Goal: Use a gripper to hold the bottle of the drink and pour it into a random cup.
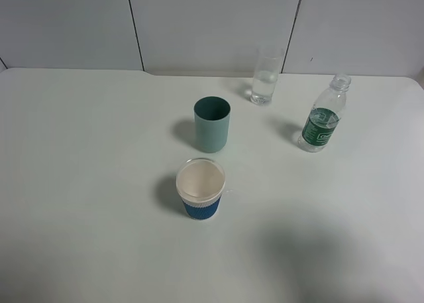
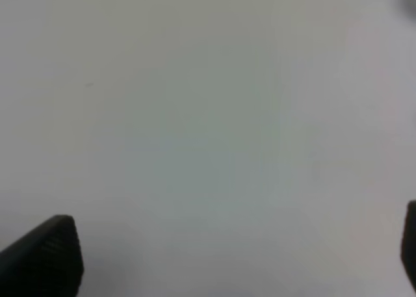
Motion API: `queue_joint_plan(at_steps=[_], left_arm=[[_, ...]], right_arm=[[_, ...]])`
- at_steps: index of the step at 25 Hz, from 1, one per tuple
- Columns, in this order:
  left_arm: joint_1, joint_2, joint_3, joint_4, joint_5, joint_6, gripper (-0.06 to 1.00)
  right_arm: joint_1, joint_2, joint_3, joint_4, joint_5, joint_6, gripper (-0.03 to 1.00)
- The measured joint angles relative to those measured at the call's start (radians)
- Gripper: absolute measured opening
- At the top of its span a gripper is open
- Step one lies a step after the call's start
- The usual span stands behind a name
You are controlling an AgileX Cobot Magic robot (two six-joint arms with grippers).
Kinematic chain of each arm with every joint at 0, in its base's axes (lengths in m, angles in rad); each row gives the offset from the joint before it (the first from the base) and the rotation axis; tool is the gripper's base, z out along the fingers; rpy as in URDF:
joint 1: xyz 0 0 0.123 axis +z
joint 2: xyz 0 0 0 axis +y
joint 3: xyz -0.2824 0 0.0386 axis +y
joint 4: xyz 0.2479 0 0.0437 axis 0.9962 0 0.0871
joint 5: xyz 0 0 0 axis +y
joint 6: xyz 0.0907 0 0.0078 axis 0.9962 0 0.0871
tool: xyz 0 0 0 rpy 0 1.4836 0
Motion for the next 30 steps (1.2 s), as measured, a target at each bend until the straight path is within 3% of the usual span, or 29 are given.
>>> queue_joint_plan(at_steps=[4, 30], left_arm=[[0.000, 0.000, 0.000, 0.000, 0.000, 0.000, 0.99], [0.000, 0.000, 0.000, 0.000, 0.000, 0.000, 0.99]], right_arm=[[0.000, 0.000, 0.001, 0.000, 0.036, 0.007, 0.79], [0.000, 0.000, 0.030, -0.027, 0.018, 0.071, 0.79]])
